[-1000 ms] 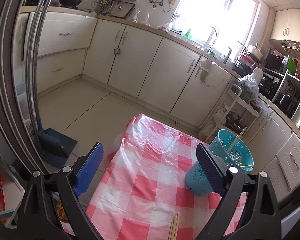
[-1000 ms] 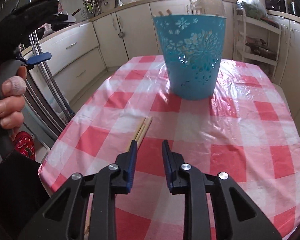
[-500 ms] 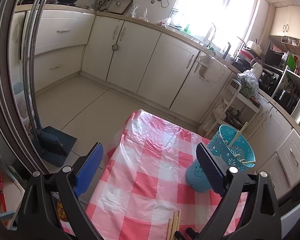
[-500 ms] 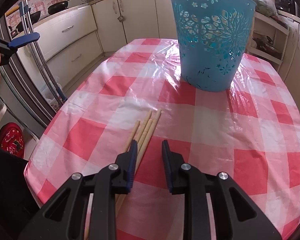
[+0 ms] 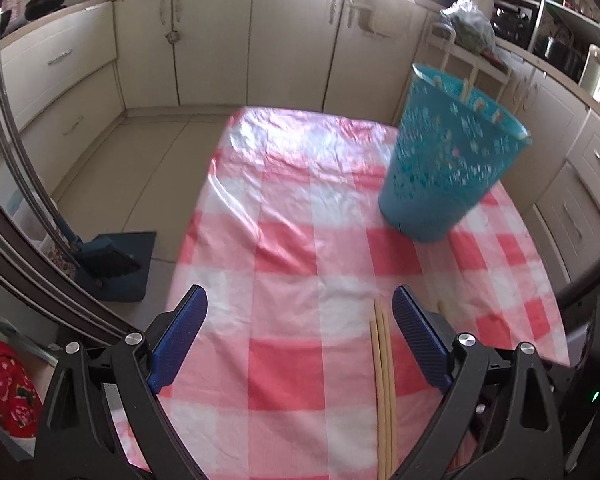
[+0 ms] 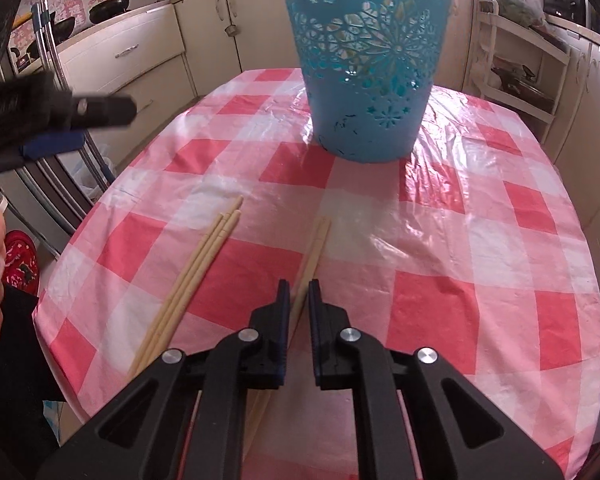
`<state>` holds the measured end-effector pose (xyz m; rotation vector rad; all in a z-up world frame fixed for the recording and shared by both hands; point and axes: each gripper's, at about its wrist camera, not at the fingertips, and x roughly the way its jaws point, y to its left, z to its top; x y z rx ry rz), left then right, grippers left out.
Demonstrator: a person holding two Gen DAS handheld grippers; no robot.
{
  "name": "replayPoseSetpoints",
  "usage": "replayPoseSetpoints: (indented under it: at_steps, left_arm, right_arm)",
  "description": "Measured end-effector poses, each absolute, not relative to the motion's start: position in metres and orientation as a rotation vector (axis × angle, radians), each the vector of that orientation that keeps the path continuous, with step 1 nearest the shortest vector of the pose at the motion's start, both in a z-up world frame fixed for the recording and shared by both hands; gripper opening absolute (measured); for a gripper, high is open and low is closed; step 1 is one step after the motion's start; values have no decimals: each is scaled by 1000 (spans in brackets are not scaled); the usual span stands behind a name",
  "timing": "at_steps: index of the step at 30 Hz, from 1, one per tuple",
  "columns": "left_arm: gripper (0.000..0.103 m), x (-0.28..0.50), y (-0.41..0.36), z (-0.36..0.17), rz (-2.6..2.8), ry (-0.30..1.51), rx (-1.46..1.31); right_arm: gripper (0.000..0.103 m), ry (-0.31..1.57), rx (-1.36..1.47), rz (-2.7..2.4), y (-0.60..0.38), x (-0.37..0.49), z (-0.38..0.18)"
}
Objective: Organize utensils
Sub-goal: 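Lower the left gripper onto a wooden chopstick and close it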
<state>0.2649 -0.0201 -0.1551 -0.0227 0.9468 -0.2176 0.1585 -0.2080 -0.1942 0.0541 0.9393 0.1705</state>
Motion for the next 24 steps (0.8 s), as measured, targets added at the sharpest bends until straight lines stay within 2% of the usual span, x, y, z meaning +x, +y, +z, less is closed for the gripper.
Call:
replayPoseSetpoints:
  at_steps: [3, 11, 24]
  left_arm:
    - [90, 254, -34, -177, -244, 1017, 35]
    - [90, 247, -54, -199, -236, 1063, 167]
    - [89, 254, -63, -208, -209, 1071, 222]
  right_arm:
    - [10, 942, 80, 165, -217, 156, -194]
    - [10, 928, 112, 192, -223, 154, -195]
    - [10, 920, 130, 203, -227, 155, -195]
